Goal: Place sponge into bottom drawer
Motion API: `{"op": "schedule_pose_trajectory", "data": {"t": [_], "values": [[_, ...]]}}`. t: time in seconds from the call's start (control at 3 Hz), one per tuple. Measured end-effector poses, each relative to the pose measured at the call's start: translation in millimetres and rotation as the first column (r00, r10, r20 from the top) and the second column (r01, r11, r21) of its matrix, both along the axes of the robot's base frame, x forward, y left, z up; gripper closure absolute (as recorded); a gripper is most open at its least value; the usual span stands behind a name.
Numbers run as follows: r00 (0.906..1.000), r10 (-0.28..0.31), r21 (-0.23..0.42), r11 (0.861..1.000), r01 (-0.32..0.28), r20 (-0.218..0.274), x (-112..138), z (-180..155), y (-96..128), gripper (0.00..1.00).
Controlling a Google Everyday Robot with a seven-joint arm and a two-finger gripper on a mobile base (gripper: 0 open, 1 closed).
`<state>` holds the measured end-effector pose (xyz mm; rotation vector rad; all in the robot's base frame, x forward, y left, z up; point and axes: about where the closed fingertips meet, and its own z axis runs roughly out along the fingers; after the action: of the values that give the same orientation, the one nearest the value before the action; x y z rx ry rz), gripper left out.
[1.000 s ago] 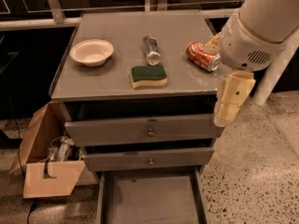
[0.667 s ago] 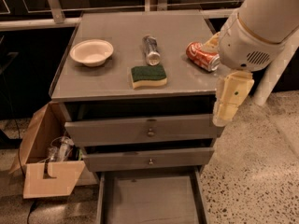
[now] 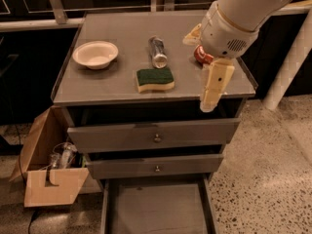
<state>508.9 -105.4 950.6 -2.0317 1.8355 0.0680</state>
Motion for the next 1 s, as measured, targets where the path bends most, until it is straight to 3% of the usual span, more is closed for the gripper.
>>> {"op": "schedule_pose_trajectory", "data": {"t": [0.67,1.0], "values": [[0.9999,-0.01,-0.025,1.0,0.01,-0.009,1,-6,1,0.0],[0.9987,-0.028,-0.054,0.998,0.026,-0.043,19,-18,4,0.0]]}}
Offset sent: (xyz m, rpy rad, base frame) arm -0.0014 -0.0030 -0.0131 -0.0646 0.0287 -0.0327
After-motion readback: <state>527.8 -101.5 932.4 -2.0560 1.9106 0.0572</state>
